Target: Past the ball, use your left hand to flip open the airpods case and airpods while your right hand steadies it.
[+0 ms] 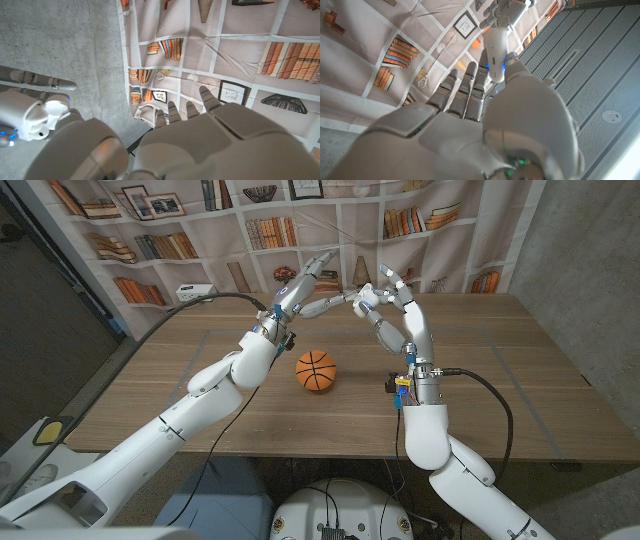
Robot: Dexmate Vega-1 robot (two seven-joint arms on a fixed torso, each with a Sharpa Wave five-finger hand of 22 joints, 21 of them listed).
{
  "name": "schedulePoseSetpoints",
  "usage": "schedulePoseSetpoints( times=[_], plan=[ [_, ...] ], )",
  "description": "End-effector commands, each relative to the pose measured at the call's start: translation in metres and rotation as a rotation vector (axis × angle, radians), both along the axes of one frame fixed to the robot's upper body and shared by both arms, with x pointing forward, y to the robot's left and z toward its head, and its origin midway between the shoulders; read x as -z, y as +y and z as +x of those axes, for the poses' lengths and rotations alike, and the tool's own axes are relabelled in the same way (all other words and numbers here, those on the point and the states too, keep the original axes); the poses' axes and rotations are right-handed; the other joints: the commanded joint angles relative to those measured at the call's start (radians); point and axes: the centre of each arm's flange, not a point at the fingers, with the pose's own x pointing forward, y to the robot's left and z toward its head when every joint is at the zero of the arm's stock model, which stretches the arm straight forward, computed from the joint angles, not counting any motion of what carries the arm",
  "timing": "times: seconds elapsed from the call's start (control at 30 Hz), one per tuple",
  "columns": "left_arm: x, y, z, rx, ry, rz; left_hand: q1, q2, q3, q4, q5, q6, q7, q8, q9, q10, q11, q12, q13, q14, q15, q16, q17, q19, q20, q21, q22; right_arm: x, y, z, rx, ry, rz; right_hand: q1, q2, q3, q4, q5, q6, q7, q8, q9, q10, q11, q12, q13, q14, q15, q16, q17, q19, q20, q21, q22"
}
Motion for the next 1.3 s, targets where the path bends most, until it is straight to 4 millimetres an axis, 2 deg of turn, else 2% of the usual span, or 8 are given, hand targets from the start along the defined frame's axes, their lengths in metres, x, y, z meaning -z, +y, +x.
schedulePoseSetpoints(
  times=[0.03, 0.2, 0.5, 0.93, 1.3],
  plan=[
    [0.005, 0.008, -0.001, 0.005, -0.007, -0.033, 0.006, 0.004, -0.007, 0.000, 0.008, 0.005, -0.003, 0.005, 0.002, 0.005, -0.007, 0.007, 0.003, 0.004, -0.004, 0.008, 0.002, 0.009, 0.001, 0.003, 0.005, 0.005, 0.001, 0.013, 0.001, 0.044, 0.000, 0.014, 0.002, -0.003, -0.002, 0.006, 0.006, -0.001, -0.002, 0.003, 0.154, -0.159, 0.006, 0.006, 0.009, -0.185, 0.006, 0.003, 0.000, -0.003, -0.003, -0.001],
    [0.010, 0.015, -0.005, 0.013, -0.019, -0.072, 0.001, 0.005, -0.018, 0.004, 0.013, -0.021, -0.008, -0.006, 0.002, 0.005, -0.009, 0.007, 0.003, 0.010, -0.012, 0.009, 0.002, 0.013, -0.004, 0.004, 0.005, 0.006, 0.001, 0.022, 0.003, 0.072, 0.009, 0.015, 0.003, -0.003, -0.002, 0.006, 0.007, -0.001, -0.002, 0.003, 0.153, -0.159, 0.005, 0.006, 0.011, -0.185, 0.008, 0.004, 0.000, -0.001, -0.002, -0.001],
    [0.013, 0.025, -0.006, 0.039, -0.007, -0.138, -0.003, 0.011, -0.028, 0.008, 0.021, -0.019, -0.008, -0.004, 0.001, 0.014, -0.010, 0.011, 0.003, 0.034, -0.026, 0.017, 0.002, 0.027, -0.007, 0.008, 0.005, 0.006, -0.001, 0.028, 0.008, 0.092, 0.018, 0.018, 0.003, -0.004, -0.002, 0.005, 0.013, 0.002, 0.000, 0.003, 0.152, -0.159, 0.007, 0.009, 0.017, -0.185, 0.010, 0.008, 0.000, 0.001, -0.003, -0.001],
    [0.020, 0.032, -0.006, 0.049, -0.010, -0.168, -0.008, 0.029, -0.037, 0.018, 0.037, -0.008, -0.016, 0.001, 0.001, 0.029, -0.012, 0.017, 0.002, 0.050, -0.037, 0.019, 0.002, 0.040, -0.016, 0.011, 0.006, 0.007, -0.003, 0.029, 0.024, 0.098, 0.043, 0.020, 0.003, -0.004, -0.002, 0.005, 0.015, 0.004, 0.000, 0.003, 0.152, -0.159, 0.008, 0.010, 0.020, -0.186, 0.013, 0.011, -0.001, 0.002, -0.003, -0.001],
    [0.029, 0.053, -0.008, 0.090, 0.002, -0.274, -0.014, 0.031, -0.046, 0.023, 0.041, -0.008, -0.015, 0.000, 0.001, 0.029, -0.015, 0.017, 0.002, 0.051, -0.038, 0.018, 0.002, 0.040, -0.019, 0.010, 0.006, 0.004, -0.008, 0.027, 0.050, 0.103, 0.076, 0.022, 0.002, -0.005, -0.003, 0.005, 0.016, 0.005, 0.000, 0.003, 0.151, -0.158, 0.008, 0.011, 0.023, -0.186, 0.014, 0.014, 0.000, 0.002, -0.002, -0.001]
  ],
)
